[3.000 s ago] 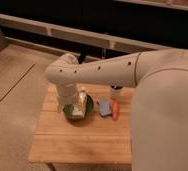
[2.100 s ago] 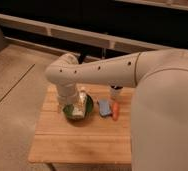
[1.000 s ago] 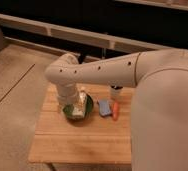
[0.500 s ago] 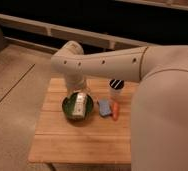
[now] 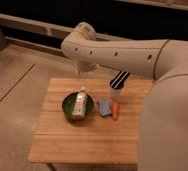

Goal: Move the arm in a circular motion

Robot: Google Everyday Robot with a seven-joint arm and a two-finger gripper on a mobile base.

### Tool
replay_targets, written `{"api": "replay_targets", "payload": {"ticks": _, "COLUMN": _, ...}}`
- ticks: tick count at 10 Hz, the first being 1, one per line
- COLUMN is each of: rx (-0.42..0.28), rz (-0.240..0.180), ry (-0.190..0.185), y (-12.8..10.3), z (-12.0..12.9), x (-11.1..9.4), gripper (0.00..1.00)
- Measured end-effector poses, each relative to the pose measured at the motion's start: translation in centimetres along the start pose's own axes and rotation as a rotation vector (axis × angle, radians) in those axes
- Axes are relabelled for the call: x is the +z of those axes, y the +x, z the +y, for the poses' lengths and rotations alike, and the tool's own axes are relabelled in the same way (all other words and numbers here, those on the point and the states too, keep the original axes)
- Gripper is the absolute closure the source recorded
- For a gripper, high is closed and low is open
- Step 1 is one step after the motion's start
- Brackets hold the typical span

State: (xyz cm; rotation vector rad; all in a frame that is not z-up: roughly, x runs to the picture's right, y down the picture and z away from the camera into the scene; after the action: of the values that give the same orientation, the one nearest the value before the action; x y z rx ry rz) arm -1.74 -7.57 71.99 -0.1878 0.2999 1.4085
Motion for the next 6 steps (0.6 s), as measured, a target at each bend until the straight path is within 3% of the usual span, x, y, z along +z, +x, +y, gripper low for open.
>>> {"api": "replay_targets", "payload": {"ticks": 2, "rx": 0.0, "rz": 0.003, "ry": 0.008, "y": 0.2, "z": -0.3, "x": 0.1, "gripper": 0.35}}
{"api": "replay_targets", "payload": {"ticks": 3, "rx": 0.008, "rz": 0.0, "ry": 0.035, "y": 0.2, "z": -0.9, "x": 0.1, "gripper": 0.35}}
{"api": "replay_targets", "payload": {"ticks": 6, "rx": 0.034, "rz": -0.055, "ry": 0.205, "y": -2.0, "z": -5.7, "x": 0.5, "gripper": 0.35}}
